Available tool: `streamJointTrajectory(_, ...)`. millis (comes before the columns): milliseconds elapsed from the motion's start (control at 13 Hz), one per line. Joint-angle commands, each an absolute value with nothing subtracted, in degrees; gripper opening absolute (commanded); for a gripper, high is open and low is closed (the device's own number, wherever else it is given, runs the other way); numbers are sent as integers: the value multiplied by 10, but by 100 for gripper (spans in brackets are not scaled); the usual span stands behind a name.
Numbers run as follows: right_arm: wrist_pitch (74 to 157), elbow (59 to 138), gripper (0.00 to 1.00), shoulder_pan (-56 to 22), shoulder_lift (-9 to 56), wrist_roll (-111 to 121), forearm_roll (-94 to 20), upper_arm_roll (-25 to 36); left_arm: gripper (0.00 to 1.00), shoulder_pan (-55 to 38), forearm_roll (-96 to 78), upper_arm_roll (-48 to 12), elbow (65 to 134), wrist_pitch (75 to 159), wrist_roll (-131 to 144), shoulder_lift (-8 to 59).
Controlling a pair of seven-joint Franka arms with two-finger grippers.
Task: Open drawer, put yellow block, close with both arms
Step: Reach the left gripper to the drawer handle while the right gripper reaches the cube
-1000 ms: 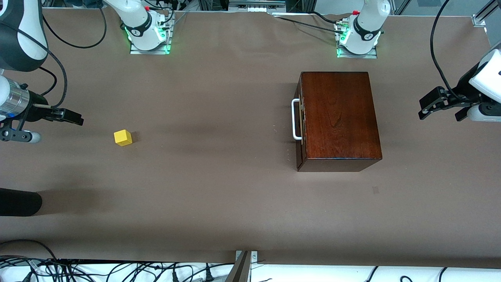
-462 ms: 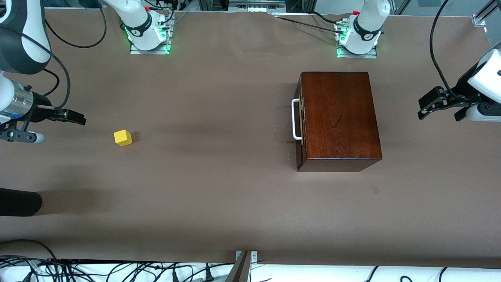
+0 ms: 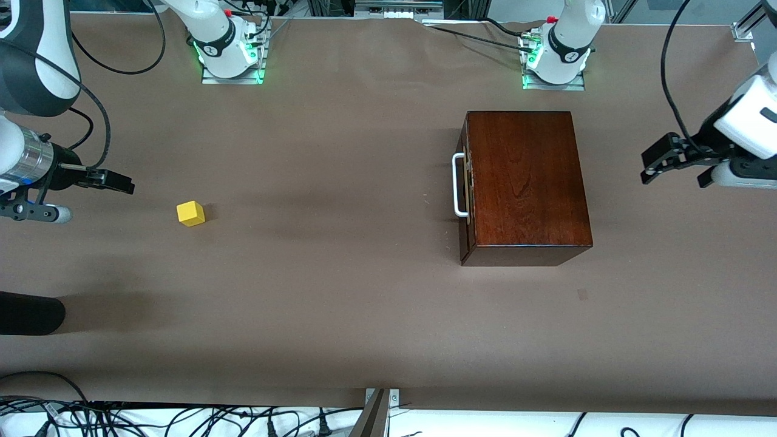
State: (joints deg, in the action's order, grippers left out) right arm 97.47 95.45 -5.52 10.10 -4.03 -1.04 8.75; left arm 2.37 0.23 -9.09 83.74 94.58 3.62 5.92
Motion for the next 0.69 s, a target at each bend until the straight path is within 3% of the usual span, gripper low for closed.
streamJointTrajectory(0, 979, 957, 100, -53, 103, -22, -19, 85, 100, -19, 13, -92, 830, 947, 43, 79)
streamJointTrajectory(615, 1026, 1004, 100, -53, 101, 53, -19, 85, 100, -201, 21, -92, 811, 949, 185, 150)
